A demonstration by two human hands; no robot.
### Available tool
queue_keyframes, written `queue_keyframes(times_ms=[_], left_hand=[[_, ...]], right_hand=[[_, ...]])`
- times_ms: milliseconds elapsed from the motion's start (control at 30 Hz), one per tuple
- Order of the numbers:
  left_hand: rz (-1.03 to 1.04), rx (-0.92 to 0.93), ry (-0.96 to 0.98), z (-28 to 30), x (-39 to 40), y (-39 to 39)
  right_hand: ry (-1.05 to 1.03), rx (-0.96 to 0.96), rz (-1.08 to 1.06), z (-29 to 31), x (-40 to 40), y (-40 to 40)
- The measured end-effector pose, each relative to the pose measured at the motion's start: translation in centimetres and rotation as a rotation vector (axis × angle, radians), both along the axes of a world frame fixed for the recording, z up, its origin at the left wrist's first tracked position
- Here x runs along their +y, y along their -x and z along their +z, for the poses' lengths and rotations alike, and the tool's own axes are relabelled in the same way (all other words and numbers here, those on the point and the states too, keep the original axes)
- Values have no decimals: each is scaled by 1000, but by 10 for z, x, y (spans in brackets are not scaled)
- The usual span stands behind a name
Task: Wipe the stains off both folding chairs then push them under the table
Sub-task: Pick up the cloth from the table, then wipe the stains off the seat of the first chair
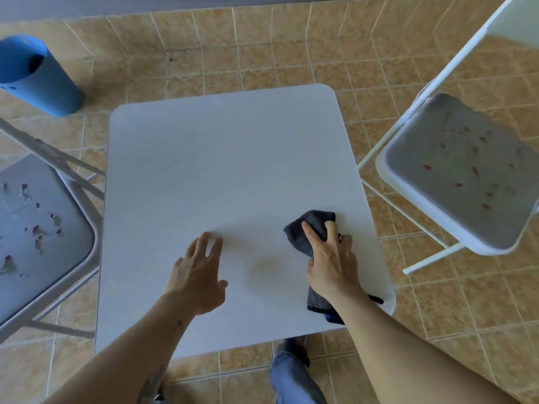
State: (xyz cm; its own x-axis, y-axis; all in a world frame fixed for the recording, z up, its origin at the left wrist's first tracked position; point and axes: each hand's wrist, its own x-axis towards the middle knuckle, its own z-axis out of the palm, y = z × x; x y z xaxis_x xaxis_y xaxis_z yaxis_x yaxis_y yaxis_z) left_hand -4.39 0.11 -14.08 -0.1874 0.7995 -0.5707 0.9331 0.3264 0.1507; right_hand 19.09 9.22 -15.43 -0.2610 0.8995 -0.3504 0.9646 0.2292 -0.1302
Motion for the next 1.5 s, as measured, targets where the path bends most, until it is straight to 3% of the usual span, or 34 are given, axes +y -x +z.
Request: queue_keyframes(times_ms=[233, 567, 800, 1000, 1233, 1367, 1500], left_hand=[[96, -26, -112, 20, -71, 68], [608, -30, -202, 35, -216, 271], [960, -141, -232, 1, -291, 396], [943, -169, -242, -38, -326, 464], [985, -247, -154, -84, -333, 480], [1130, -382, -283, -95, -330, 466], [1179, -386, -297, -99, -327, 455]], right_hand=[[-4, 158, 176, 32, -39, 92], [-6, 228, 450, 59, -135, 339], [94, 276, 607, 32, -205, 495], [179, 239, 770, -11, -267, 603], [246, -98, 1031, -68, -309, 632], [180, -16, 1047, -78, -301, 625], [103, 86, 1062, -88, -291, 622]])
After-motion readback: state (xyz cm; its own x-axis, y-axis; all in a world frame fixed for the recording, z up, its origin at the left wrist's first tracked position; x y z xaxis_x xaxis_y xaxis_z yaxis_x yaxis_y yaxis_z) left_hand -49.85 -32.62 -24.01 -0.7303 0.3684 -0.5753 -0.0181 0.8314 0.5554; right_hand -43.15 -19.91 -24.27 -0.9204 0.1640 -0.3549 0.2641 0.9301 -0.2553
